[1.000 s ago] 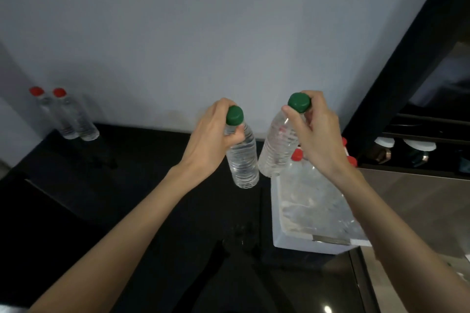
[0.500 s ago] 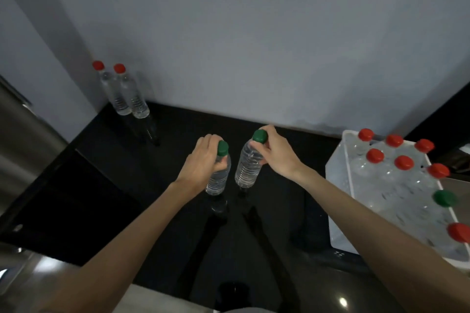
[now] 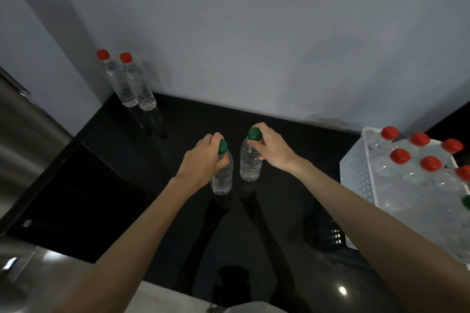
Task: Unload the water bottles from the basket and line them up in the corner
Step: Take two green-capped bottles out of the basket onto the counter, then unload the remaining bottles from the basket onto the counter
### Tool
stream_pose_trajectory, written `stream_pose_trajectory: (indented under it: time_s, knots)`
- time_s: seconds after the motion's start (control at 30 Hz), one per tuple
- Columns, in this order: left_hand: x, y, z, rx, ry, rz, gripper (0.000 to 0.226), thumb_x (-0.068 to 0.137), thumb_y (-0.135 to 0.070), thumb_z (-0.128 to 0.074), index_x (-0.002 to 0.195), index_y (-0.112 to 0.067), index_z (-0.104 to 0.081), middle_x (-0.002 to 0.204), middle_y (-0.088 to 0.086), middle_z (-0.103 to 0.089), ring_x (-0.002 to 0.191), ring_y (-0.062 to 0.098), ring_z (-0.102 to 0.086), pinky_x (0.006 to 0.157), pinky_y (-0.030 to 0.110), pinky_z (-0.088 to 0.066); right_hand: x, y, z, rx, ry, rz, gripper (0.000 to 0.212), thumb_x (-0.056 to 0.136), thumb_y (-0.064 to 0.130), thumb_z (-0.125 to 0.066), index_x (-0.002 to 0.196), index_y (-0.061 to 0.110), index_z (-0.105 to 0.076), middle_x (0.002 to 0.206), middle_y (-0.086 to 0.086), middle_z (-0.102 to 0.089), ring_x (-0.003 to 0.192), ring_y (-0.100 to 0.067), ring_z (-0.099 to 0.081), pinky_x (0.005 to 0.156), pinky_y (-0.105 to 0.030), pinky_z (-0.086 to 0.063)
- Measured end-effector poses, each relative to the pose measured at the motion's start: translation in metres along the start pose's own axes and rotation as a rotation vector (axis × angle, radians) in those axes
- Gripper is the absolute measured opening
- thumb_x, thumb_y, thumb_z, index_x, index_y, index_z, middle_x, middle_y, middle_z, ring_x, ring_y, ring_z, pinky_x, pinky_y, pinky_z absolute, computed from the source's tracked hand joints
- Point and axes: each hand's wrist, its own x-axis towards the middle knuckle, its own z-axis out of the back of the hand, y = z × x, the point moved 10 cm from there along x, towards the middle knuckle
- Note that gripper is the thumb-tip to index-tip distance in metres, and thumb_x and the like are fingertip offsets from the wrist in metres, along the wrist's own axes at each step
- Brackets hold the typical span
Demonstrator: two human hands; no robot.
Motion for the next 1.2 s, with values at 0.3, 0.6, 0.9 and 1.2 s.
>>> stream_pose_trajectory:
  time_s: [0.3, 0.6, 0.9, 1.2]
  knots:
    - [-0.013, -0.01, 0.01, 0.164, -0.109, -0.017, 0.059, 0.094, -0.038, -0.048, 0.146, -0.021, -0.029, 0.134, 0.009, -0.041, 0.123, 0.024, -0.042, 0.105, 0.042, -0.037, -0.033, 0.012, 0.03, -0.253, -0.019, 0.084, 0.047, 0.099, 0.028, -0.044, 0.144, 0.034, -0.031, 0.112, -0.003, -0.045, 0.084, -0.017, -0.057, 0.077, -0.032, -0.052]
    - [-0.01, -0.152, 0.055, 0.003, -0.317, -0.337, 0.043, 0.094, -0.028, -0.05, 0.136, -0.017, -0.048, 0.127, 0.004, -0.056, 0.117, 0.019, -0.051, 0.097, 0.037, -0.044, -0.124, -0.001, 0.155, -0.251, -0.459, 0.172, 0.03, 0.095, 0.022, -0.053, 0.124, 0.026, -0.056, 0.116, 0.003, -0.056, 0.094, -0.008, -0.056, 0.087, -0.029, -0.05]
    - [0.02, -0.306, -0.015, -0.121, -0.21, -0.477, 0.038, 0.095, -0.032, -0.049, 0.131, -0.021, -0.051, 0.124, -0.001, -0.057, 0.112, 0.015, -0.053, 0.084, 0.031, -0.049, -0.199, -0.107, 0.252, -0.348, -0.547, -0.018, 0.03, 0.093, 0.021, -0.056, 0.123, 0.023, -0.058, 0.12, -0.002, -0.056, 0.108, -0.02, -0.054, 0.089, -0.037, -0.048]
    - [0.072, -0.367, -0.143, -0.042, 0.09, -0.394, 0.052, 0.093, -0.031, -0.052, 0.142, -0.025, -0.035, 0.14, 0.003, -0.041, 0.12, 0.023, -0.046, 0.08, 0.035, -0.05, -0.189, -0.211, 0.265, -0.375, -0.33, -0.155, 0.043, 0.092, 0.019, -0.057, 0.134, 0.017, -0.048, 0.129, -0.015, -0.049, 0.114, -0.032, -0.053, 0.096, -0.039, -0.045]
